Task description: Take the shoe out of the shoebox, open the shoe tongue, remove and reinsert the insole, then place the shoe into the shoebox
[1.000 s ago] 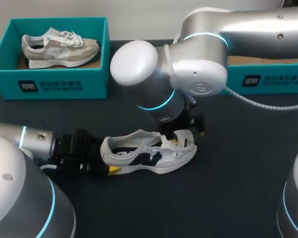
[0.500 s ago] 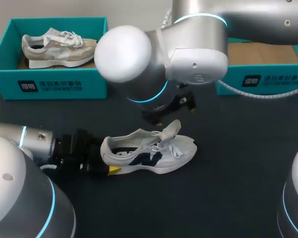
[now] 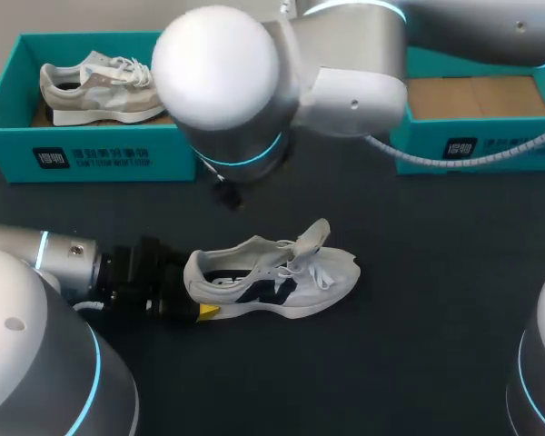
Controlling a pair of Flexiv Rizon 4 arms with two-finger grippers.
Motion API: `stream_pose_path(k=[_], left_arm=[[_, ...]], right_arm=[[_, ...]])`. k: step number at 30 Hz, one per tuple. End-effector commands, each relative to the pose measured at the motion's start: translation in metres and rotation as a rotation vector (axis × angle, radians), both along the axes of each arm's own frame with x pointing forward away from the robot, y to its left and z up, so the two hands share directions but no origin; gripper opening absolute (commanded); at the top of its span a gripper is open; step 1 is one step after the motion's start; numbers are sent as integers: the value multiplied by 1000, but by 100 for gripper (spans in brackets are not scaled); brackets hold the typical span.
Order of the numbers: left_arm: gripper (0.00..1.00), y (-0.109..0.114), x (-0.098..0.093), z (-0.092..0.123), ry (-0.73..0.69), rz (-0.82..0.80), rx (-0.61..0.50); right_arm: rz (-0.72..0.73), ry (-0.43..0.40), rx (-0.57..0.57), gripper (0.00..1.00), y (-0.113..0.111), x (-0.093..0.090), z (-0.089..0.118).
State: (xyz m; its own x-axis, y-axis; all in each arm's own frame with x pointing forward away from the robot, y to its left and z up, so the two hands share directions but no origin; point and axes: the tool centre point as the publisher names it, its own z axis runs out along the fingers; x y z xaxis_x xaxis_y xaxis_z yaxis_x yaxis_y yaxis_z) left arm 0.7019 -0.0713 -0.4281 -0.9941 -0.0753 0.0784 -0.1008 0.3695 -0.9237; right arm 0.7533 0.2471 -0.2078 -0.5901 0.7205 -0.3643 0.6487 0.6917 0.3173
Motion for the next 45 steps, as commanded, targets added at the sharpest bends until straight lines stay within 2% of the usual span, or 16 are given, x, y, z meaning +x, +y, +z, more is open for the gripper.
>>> stream_pose_path(k=[1,2,22,23,24,28,45], left_arm=[[0,-3,5,-8,0,0,3],[0,-3,5,-8,0,0,3],[0,-3,5,-8,0,0,3],[0,-3,5,-8,0,0,3],[0,-3,5,-8,0,0,3],[0,-3,5,-8,0,0,3],[0,-3,5,-8,0,0,3]], right_arm=[[664,83,-1,0,20,-6,4],[713,93,-3,0,23,-8,4],[713,93,-3,0,23,-8,4],[699,99,15,0,24,-11,-3],[733,151,-13,0,25,-12,-12],[743,195,-4,0,30,-20,-36],[757,299,-21,0,47,-32,-122]])
